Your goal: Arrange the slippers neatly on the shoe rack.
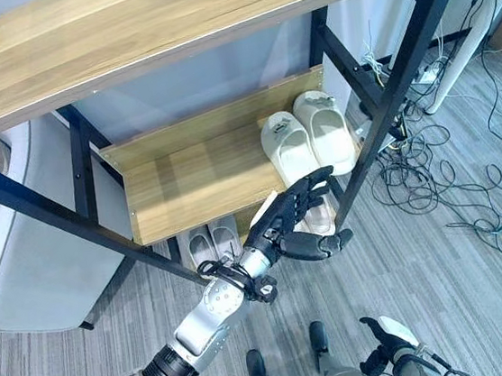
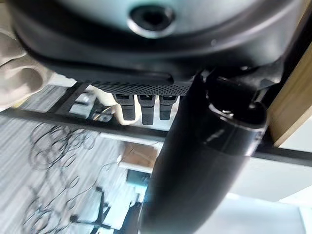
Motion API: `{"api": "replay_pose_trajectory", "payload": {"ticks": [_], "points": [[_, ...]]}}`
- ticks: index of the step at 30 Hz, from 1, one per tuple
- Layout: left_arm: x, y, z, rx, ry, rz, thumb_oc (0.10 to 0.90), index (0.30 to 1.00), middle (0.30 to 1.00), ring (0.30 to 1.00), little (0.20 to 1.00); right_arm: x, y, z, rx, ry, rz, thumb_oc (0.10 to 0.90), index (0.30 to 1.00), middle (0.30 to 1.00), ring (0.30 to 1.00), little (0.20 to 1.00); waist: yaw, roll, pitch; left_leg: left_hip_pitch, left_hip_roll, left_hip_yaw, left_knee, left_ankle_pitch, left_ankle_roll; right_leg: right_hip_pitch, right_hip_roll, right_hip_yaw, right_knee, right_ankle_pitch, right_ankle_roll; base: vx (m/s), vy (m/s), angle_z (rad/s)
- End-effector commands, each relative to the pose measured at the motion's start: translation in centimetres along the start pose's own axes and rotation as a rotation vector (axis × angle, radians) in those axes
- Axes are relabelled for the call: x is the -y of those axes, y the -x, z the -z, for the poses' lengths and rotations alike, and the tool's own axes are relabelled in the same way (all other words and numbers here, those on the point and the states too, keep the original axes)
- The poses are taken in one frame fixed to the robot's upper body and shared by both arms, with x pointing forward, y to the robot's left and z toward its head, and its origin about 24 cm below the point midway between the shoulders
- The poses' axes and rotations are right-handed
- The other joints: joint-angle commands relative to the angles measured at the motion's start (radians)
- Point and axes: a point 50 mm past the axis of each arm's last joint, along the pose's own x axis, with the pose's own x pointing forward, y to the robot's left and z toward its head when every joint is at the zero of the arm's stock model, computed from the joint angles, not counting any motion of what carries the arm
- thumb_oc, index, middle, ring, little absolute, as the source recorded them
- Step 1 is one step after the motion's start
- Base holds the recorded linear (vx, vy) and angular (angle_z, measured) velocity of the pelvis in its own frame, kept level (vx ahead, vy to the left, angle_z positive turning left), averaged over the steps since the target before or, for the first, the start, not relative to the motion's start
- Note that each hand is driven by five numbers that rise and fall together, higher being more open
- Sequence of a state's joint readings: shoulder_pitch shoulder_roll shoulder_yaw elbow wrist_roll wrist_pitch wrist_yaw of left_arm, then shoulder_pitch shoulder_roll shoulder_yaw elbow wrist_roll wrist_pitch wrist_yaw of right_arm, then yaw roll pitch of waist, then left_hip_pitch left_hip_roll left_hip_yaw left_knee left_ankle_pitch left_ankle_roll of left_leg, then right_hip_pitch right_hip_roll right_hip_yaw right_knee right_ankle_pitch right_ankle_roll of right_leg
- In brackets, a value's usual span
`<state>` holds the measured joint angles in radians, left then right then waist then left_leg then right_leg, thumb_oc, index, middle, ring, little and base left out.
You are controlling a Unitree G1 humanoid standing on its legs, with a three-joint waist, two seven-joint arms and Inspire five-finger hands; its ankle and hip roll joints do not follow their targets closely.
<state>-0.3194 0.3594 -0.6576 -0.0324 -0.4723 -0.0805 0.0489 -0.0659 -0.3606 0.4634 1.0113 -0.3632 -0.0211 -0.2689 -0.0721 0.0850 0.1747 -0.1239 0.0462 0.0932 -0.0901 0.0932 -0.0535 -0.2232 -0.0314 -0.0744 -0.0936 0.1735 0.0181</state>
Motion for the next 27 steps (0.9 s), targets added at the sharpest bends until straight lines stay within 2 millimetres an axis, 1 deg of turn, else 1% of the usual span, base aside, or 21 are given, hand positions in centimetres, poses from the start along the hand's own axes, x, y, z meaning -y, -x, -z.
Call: {"api": "replay_pose_trajectory", "payload": {"ticks": [1,3,7,12,19,27], "points": [[0.8,-1.3,-2.7,0.162,-0.041,0.053,0.800,0.900,0.900,0.900,0.900,-0.2,0.3,0.3,0.015,0.002,0.014,0.800,0.900,0.900,0.900,0.900,-0.004,-0.012,-0.032,-0.016,-0.007,0.006,0.003,-0.075,-0.011,0.018,-0.024,-0.016,0.015,-0.141,0.071,0.01,0.007,-0.06],[0.5,-1.6,-1.9,0.138,-0.058,0.014,0.800,0.900,0.900,0.900,0.900,0.0,0.3,0.2,0.025,-0.005,0.024,0.800,0.900,0.900,0.900,0.900,-0.009,-0.009,-0.025,-0.018,-0.006,0.012,0.003,-0.076,-0.011,0.010,-0.026,-0.010,0.016,-0.140,0.072,0.01,0.008,-0.05],[0.1,-2.0,-1.1,0.104,-0.072,-0.033,0.800,0.900,0.900,0.900,0.900,-0.1,0.5,0.5,0.014,-0.008,0.027,0.800,0.900,0.900,0.900,0.900,-0.018,-0.008,-0.017,-0.024,-0.007,0.015,0.003,-0.075,-0.011,0.001,-0.026,-0.008,0.017,-0.138,0.072,0.01,0.003,-0.07],[0.0,-3.1,-1.0,0.102,-0.153,-0.057,0.800,0.900,0.900,0.900,0.900,-0.2,0.6,0.9,-0.003,-0.011,0.033,0.800,0.900,0.900,0.900,0.900,-0.028,-0.006,-0.012,-0.030,-0.009,0.016,0.003,-0.076,-0.012,-0.008,-0.027,-0.006,0.017,-0.137,0.072,0.00,0.000,0.00],[0.4,-4.3,-0.9,0.096,-0.162,-0.074,0.800,0.900,0.900,0.900,0.900,-0.2,0.6,1.0,-0.005,0.001,0.039,0.800,0.900,0.900,0.900,0.900,-0.040,-0.008,-0.009,-0.037,-0.008,0.021,0.003,-0.078,-0.013,-0.022,-0.027,0.001,0.015,-0.133,0.075,0.01,-0.001,-0.02],[0.6,-4.8,-0.3,0.070,-0.207,-0.085,0.800,0.900,0.900,0.900,0.900,-0.2,0.6,1.1,-0.008,-0.001,0.046,0.800,0.900,0.900,0.900,0.900,-0.049,-0.010,-0.006,-0.041,-0.009,0.028,0.003,-0.082,-0.011,-0.034,-0.025,0.013,0.015,-0.130,0.075,0.01,-0.002,-0.04]]}}
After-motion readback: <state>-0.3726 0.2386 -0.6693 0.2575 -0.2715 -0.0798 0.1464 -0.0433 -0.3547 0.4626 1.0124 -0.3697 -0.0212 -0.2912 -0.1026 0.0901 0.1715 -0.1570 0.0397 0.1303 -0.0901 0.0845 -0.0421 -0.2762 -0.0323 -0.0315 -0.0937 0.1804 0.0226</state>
